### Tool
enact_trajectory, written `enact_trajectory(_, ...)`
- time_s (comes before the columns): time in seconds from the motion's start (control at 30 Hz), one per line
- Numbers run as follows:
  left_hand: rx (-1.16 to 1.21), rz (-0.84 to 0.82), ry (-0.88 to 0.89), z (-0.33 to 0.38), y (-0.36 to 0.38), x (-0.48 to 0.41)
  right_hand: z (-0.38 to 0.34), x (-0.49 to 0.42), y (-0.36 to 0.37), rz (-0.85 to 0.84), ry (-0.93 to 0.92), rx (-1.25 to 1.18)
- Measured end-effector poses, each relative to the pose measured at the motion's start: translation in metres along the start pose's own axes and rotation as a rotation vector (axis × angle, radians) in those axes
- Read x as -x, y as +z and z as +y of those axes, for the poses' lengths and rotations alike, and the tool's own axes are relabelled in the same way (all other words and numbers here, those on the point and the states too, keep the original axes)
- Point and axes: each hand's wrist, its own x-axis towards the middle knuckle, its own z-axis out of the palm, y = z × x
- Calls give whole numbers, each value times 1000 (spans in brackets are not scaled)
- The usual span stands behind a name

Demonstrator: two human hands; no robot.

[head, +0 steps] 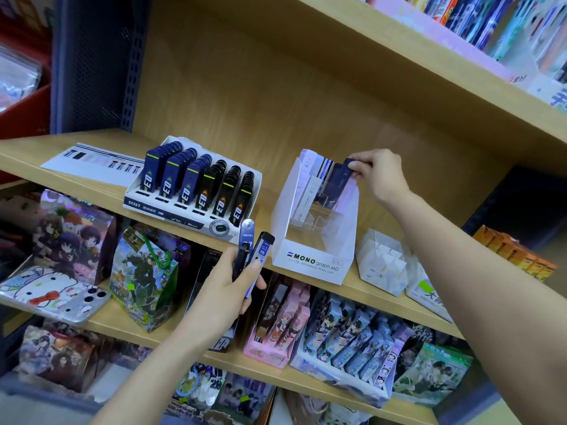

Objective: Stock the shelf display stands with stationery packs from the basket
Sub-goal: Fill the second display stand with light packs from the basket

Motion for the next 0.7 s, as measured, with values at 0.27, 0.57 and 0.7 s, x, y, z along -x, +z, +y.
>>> enact_trajectory(0.27, -20, -1, 4, 0, 0, 1, 10, 17, 15, 88, -63, 381)
enact_trajectory(0.57, 50, -32, -29, 4, -3, 7, -56, 113, 49, -142, 53, -234)
enact_trajectory(0.7, 72, -16, -42, 6, -2, 12, -74, 146, 68, -456, 208, -560)
